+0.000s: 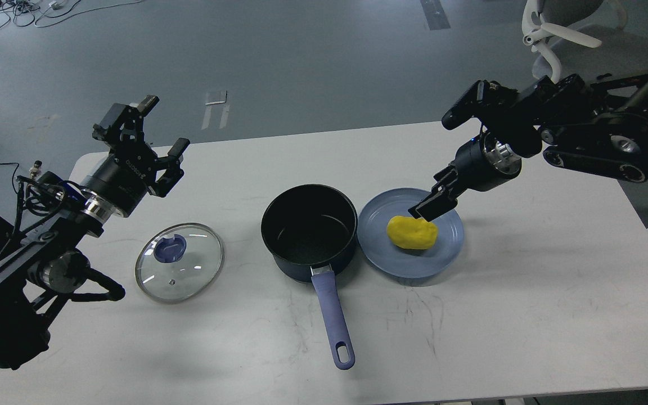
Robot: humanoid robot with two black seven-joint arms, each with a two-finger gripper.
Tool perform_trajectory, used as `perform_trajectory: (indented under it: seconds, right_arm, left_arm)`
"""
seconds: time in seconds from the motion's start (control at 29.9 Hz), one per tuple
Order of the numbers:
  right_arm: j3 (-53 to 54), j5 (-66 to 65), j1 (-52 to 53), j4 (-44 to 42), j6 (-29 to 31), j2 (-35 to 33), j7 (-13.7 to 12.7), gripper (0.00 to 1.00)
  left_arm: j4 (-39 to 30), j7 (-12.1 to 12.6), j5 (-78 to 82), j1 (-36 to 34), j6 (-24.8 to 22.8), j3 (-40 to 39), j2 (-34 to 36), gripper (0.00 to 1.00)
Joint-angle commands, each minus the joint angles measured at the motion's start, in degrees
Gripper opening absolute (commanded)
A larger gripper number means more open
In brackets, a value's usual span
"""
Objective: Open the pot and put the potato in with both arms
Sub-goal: 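Reach the right gripper down to the yellow potato on the plate, then grasp the potato with the right gripper and lift it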
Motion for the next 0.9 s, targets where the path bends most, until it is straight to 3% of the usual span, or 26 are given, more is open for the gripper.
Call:
perform_trajectory:
  seconds: [0.0,0.3,0.87]
  right_arm:
    - [-2.8,-1.7,0.0,-0.1,-4.6,2.7,0.0,1.00]
    - [-6.6,-1.7,-1.0,-3.7,-8.7,7.8,0.0,1.00]
    - [-8.2,-1.6,-6.6,-9.3,-10.2,12.5,0.0,0.99]
  left_arm:
    - [0.0,0.0,0.0,-0.1,0.0,0.0,-0.1,0.98]
    - [0.0,0.0,0.0,-0.2,-0.1,0.0,0.1,0.98]
    - [0.0,0.0,0.0,-0.2,0.0,0.0,0.1,0.98]
